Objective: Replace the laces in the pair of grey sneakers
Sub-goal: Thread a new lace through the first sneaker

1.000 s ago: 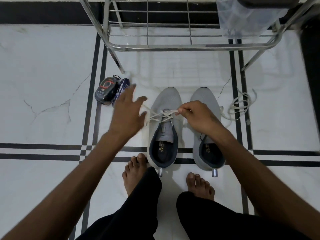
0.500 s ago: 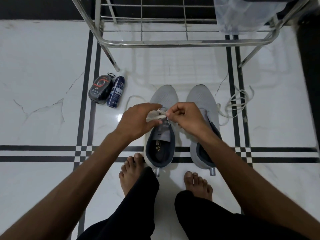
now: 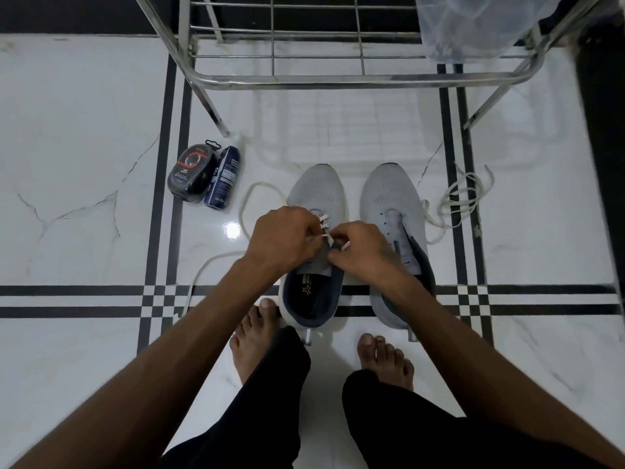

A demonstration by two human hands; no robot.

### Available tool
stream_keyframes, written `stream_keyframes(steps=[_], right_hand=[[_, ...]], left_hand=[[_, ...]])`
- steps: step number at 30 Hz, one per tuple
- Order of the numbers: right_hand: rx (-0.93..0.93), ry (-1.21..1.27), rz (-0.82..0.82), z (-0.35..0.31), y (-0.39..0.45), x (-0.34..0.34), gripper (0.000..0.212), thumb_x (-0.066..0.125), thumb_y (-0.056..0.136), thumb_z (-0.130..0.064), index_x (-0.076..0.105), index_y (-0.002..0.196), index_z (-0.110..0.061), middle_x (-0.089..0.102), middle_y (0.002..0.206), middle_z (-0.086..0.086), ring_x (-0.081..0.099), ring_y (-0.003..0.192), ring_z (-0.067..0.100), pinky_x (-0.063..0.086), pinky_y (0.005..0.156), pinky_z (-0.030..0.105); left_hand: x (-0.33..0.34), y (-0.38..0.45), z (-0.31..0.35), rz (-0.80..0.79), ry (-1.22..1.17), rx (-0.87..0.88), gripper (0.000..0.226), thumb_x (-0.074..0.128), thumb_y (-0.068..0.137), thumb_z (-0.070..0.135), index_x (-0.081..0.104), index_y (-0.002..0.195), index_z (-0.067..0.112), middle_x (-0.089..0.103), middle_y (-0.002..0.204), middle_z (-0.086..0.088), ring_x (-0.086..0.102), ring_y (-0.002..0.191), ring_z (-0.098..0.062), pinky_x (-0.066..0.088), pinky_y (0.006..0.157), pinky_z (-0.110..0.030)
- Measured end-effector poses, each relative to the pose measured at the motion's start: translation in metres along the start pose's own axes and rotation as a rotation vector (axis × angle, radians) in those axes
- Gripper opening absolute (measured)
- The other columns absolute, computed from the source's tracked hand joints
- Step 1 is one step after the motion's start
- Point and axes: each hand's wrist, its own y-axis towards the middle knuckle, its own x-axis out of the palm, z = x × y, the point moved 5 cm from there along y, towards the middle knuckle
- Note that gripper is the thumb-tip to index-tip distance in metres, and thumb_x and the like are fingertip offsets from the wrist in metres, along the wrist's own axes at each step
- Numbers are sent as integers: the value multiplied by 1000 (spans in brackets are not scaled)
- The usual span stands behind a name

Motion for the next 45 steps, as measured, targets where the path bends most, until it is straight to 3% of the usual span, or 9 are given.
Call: stream_keyframes(steps=[11,15,24,28,30,33,37,41,45], right_hand=[[11,372,-28,20,-2,0,37,66,79,-6,78,103,-32,76,92,-14,69,92,6,58,88,42],[5,400,-38,21,-2,2,37,67,80,-7,78,106,-32,76,95,-15,69,94,7,57,89,46],[-6,356,-18,17,-3,3,32,67,83,-13,77,109,-31,75,98,-13,68,96,11,57,88,43],[43,497,-26,18,-2,-1,19,62,95,-30,77,95,-20,76,92,4,73,87,23,61,78,44],[65,577,-43,18,2,-2,18,63,97,-24,75,99,-11,75,92,11,74,79,27,61,66,37],[54,476,-19,12,9,-5,9,68,93,-10,72,98,-5,73,89,16,73,72,26,62,66,39],[13,275,61,3,12,-17,8,67,88,-13,74,84,-14,72,76,1,69,65,19,61,65,36],[47,168,209,14,4,-46,14,68,83,-14,69,73,-23,67,69,-11,62,64,2,47,57,18],[314,158,474,67,-14,-103,9,66,87,-22,66,79,-25,69,85,-8,61,75,5,43,63,20]], left_hand=[[20,-2,3,12,86,19,20,59,89,33,75,93,23,66,92,2,64,86,-22,35,63,-29],[18,-5,-1,23,36,34,18,62,88,31,76,88,20,65,85,1,61,82,-21,43,66,-34],[19,-5,0,80,16,38,17,64,86,29,77,84,18,66,80,0,60,77,-21,33,64,-28],[19,-3,5,99,46,53,16,65,88,25,77,80,17,67,78,-3,61,75,-24,37,65,-32],[18,-6,3,112,54,55,16,64,90,25,77,86,17,69,85,-4,60,79,-25,40,69,-35],[20,-17,0,133,56,36,20,67,89,28,73,105,19,67,105,-5,58,94,-27,44,78,-39],[18,-41,-13,250,-20,-56,44,75,83,25,59,123,15,54,120,-10,53,103,-28,46,83,-38],[21,-58,-37,253,-205,-234,22,66,90,25,45,96,21,53,91,4,51,71,-13,32,57,-15],[21,-57,-44,221,-226,-320,29,67,89,27,39,83,21,53,70,4,45,59,-9,25,51,-19]])
